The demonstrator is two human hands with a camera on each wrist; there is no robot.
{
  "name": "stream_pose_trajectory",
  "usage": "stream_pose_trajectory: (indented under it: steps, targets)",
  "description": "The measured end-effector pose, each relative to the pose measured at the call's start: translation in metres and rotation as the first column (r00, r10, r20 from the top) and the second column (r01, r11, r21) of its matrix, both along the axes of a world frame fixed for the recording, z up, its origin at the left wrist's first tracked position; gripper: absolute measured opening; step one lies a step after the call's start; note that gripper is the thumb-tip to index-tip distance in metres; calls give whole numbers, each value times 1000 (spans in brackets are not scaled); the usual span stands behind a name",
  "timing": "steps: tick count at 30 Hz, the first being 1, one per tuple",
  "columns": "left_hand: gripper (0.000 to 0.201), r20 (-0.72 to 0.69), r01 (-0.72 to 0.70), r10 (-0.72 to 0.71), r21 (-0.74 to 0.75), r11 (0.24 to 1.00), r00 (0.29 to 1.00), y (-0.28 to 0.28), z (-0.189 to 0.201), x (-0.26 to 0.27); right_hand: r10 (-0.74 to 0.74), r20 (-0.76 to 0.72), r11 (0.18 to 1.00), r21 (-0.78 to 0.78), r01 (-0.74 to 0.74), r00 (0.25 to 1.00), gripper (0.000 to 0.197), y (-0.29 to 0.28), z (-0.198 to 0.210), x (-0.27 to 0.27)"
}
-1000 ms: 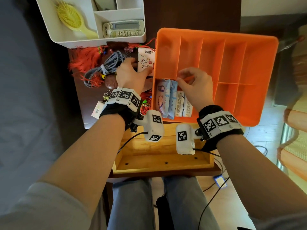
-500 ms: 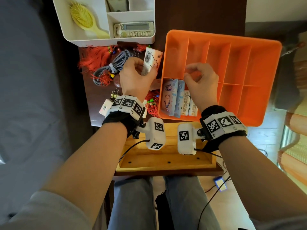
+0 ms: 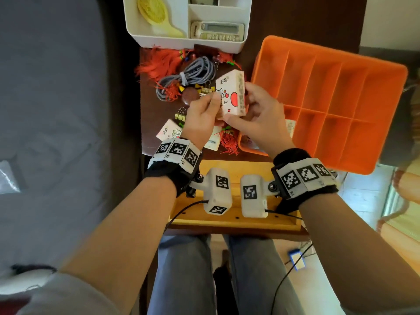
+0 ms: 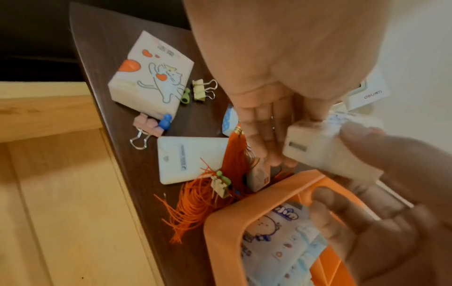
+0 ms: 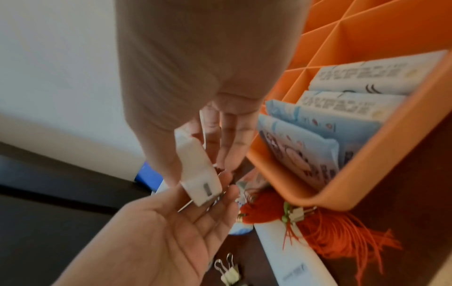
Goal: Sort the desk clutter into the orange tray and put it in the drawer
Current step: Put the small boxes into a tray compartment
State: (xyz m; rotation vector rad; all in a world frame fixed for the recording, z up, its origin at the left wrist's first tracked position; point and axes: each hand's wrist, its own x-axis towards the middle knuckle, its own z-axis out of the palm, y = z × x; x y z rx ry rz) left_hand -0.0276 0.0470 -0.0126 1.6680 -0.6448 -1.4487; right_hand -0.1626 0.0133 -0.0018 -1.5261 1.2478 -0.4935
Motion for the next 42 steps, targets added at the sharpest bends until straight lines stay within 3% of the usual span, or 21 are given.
stream_pose_trajectory:
  steps: [6, 10, 12, 15, 17, 19, 21, 23, 26, 29, 35, 42]
  targets:
    - [21, -135, -22, 29, 47, 999, 990, 14, 9, 7, 57, 15, 998, -23, -56, 998, 55, 15, -1, 16]
    - [13, -140, 37, -28, 67, 997, 990, 22, 11, 17, 123, -37, 992, -37, -125, 992, 86, 18, -4, 20]
    - [12, -128, 80, -70, 73, 994, 989, 26, 10, 21, 176, -46, 982, -56, -179, 983, 93, 20, -2, 22]
    - [23, -107, 129, -117, 105, 986, 987, 34, 7, 27, 207, -97, 976, -44, -212, 974, 86, 23, -4, 25]
    - [32, -30, 76, -73, 83, 994, 997, 41, 3, 32, 205, -172, 977, -20, -212, 963, 90, 25, -7, 27]
    - [34, 230, -28, 20, 32, 999, 973, 51, -5, 40, 190, -216, 981, 10, -192, 958, 93, 27, -8, 28]
    - [47, 508, -99, 82, 6, 995, 857, 62, -17, 51, 179, -243, 984, 26, -178, 953, 93, 28, -9, 29]
    - [65, 636, -100, 34, 69, 993, 771, 71, -24, 59, 178, -255, 984, 32, -175, 951, 92, 30, -10, 30]
    - [86, 644, -9, -195, 299, 954, 739, 79, -30, 61, 174, -257, 985, 45, -168, 951, 90, 33, -12, 31]
    - [99, 655, 35, -298, 383, 923, 694, 87, -39, 57, 172, -267, 985, 59, -162, 948, 88, 35, -15, 32]
    - [100, 680, 38, -313, 387, 921, 663, 88, -47, 50, 184, -275, 983, 77, -169, 944, 88, 36, -18, 31]
    - [101, 659, -31, -219, 345, 938, 720, 88, -49, 55, 175, -266, 984, 76, -161, 948, 86, 35, -17, 27]
